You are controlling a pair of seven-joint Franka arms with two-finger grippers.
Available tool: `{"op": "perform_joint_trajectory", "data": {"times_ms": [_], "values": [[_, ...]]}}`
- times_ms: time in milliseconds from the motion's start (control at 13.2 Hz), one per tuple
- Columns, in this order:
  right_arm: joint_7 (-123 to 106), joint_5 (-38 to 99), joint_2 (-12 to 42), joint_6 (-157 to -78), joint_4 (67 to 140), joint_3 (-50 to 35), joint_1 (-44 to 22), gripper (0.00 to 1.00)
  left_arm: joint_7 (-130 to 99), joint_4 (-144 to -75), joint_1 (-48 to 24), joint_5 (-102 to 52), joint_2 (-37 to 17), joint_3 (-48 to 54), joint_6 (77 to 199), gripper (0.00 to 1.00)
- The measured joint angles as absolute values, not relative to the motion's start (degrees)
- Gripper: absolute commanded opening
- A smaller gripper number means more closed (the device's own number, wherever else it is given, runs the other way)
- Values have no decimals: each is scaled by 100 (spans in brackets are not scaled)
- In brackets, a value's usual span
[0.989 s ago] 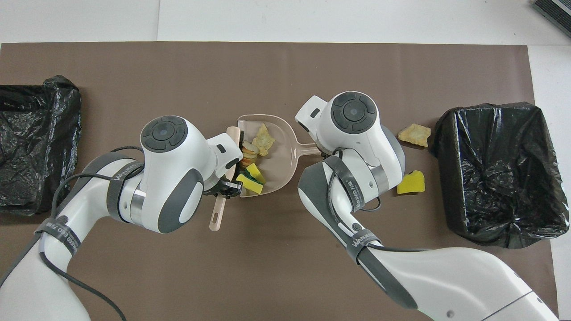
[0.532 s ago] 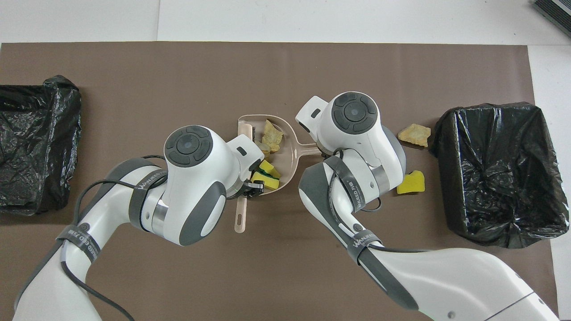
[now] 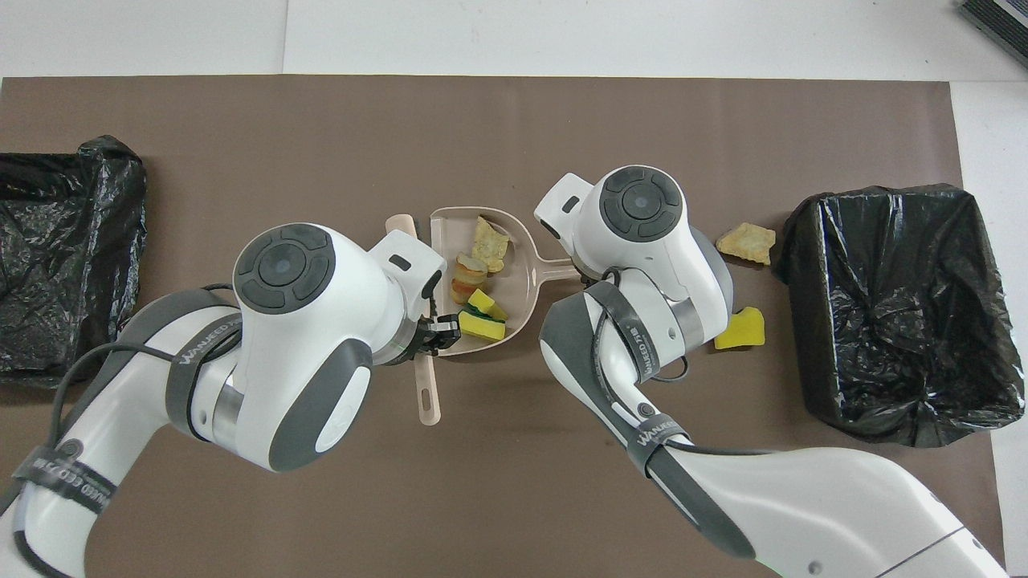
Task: Sweep and dump trash in bin
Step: 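Lift the dustpan toward the bin with the right gripper while the left withdraws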
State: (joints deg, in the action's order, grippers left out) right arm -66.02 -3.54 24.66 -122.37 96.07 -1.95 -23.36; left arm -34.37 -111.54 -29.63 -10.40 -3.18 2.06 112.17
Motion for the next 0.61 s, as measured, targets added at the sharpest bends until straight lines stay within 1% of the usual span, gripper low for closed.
{"op": "perform_joint_trajectory", "data": {"times_ms": [152, 304, 456, 608], "values": [[-6668, -353, 2466, -12294, 9611, -195, -2286, 0, -3504, -11327, -2964, -1039, -36, 205, 10799, 0], [-6855, -351, 2464, -12411, 9602, -189, -2175, 0, -3567, -11821, -2975, -1036, 279, 238, 10747, 0], [-7067, -337, 2432, -12412, 9513, -185, -2002, 0, -3613, -12531, -3058, -1035, 693, 339, 10980, 0], [-7296, -255, 2362, -12278, 9380, -185, -1778, 0, -3905, -13323, -3282, -1035, 1150, 523, 11502, 0]]}}
